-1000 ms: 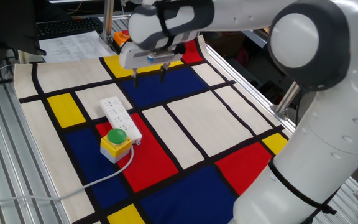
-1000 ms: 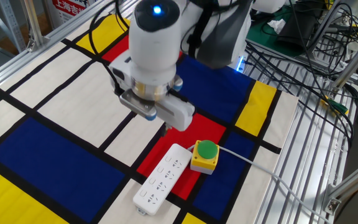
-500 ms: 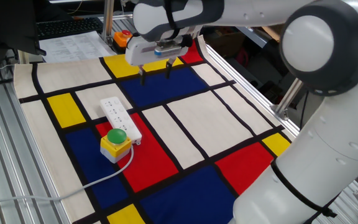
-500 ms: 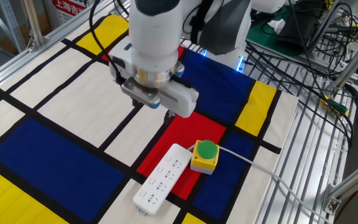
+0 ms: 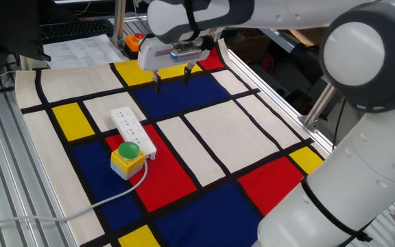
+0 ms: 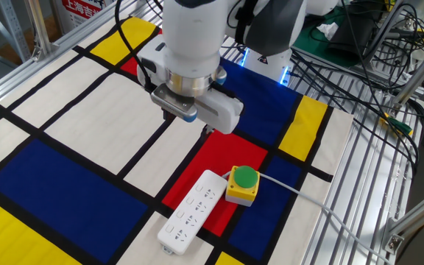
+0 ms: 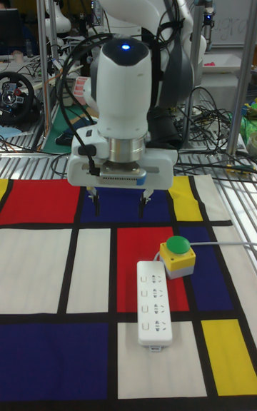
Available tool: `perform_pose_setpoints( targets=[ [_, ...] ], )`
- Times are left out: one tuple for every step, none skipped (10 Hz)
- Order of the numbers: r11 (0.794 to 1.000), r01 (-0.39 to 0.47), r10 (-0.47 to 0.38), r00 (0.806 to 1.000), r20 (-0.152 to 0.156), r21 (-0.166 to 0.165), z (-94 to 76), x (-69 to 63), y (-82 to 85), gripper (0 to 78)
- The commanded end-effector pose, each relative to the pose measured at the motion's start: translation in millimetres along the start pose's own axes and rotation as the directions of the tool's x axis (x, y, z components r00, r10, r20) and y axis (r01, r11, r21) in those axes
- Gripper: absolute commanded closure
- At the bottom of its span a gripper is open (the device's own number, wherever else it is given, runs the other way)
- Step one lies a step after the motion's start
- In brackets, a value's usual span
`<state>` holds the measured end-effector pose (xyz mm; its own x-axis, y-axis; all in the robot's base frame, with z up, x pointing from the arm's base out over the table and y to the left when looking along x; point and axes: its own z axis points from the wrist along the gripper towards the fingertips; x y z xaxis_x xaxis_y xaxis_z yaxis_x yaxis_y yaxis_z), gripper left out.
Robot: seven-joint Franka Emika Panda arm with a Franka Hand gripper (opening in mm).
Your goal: Turn off the power strip by pressing the button
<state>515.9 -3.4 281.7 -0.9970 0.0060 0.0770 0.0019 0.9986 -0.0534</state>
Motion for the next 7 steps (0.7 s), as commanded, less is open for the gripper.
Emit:
perform_pose_setpoints(
  targets=[
    [1.000,0.006,-0.006,1.000,-0.020,-0.008,-12.6,11.4,-10.2,0.1],
    [1.000,0.004,-0.005,1.000,-0.016,-0.014,-12.4,12.1,-10.2,0.1],
    [1.000,0.005,-0.005,1.000,-0.016,-0.014,-11.9,12.3,-10.3,0.1],
    [1.000,0.003,-0.004,1.000,-0.013,-0.016,-11.2,13.4,-10.1,0.1],
    [1.000,0.003,-0.003,1.000,-0.012,-0.017,-11.1,13.7,-10.1,0.1],
    [1.000,-0.002,0.002,1.000,-0.005,-0.022,-9.7,16.5,-10.1,0.1],
    [1.000,-0.004,0.004,1.000,0.002,-0.022,-8.9,19.3,-11.2,0.1]
  ],
)
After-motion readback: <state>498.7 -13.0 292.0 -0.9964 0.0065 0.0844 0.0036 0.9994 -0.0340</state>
